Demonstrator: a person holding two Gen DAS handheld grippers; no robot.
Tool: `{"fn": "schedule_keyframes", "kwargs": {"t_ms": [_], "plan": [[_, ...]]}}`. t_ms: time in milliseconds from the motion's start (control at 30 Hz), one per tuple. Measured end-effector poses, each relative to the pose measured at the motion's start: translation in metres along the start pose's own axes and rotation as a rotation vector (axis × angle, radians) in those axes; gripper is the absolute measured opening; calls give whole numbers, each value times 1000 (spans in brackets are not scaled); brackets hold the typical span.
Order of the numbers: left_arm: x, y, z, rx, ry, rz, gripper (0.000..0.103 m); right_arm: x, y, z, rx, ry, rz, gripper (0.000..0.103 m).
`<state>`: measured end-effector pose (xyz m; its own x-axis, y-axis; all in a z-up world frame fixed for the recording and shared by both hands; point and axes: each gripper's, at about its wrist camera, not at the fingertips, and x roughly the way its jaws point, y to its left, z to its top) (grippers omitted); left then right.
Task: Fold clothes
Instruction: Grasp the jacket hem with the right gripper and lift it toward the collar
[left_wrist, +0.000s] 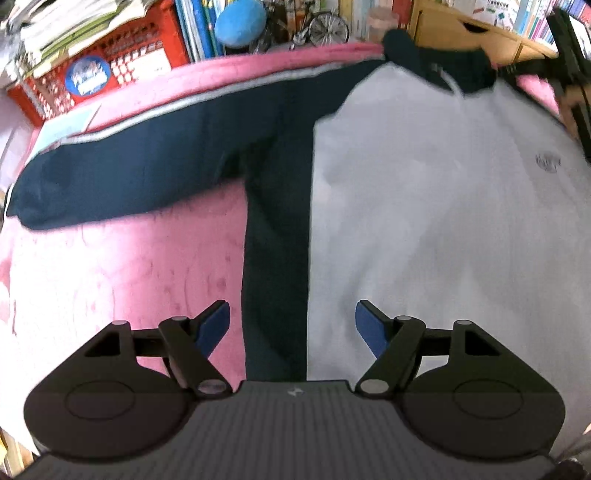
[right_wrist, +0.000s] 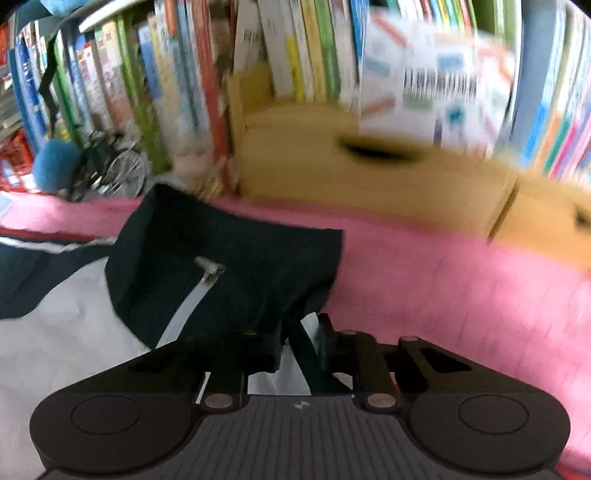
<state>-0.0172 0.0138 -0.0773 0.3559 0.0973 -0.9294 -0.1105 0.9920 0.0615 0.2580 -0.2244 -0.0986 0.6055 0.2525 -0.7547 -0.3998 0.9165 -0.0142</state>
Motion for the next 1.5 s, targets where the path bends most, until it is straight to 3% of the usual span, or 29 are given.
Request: {"fn": "schedule_keyframes", "kwargs": {"t_ms": [133,200,267,333,400,433,633,733,867,967,1067,1133,1333,1500], "plan": [[4,1,-13,-31,39,-3,75,14,4,30,-33,-119,-130,8],[3,3,-18,-43,45,-1,75,30,1,44,-37,-73,-166,9],[1,5,-23,-57,49,1,75,26,-7,45,42,-49,-134,13],[-1,9,-27,-80,51,1,76,-1,-6,34,82,-100,-32,22],[-3,11,-30,-105,54,4,76,-34,7,10,46,-118,91,55],[-4,13,-32,-118,54,5,76,-51,14,-2,27,-124,151,59],[-15,14,-46,-141,40,19,76,-122,77,-82,-91,6,454,57],[-18,11,-54,-124,39,17,77,-126,115,-108,-166,88,523,54],[-23,8,-63,-85,35,6,77,-135,150,-124,-305,40,429,56],[-27,5,-71,-43,20,-14,78,-161,136,-124,-247,40,383,58],[-30,4,-82,-3,9,-38,78,-196,115,-142,-169,31,317,71],[-33,4,-89,13,2,-55,78,-224,103,-164,-154,55,243,72],[-52,5,-118,60,-5,-112,83,-280,98,-221,-84,142,64,89],[-55,-1,-141,88,39,-188,84,-299,94,-273,-9,239,-89,93]]}}
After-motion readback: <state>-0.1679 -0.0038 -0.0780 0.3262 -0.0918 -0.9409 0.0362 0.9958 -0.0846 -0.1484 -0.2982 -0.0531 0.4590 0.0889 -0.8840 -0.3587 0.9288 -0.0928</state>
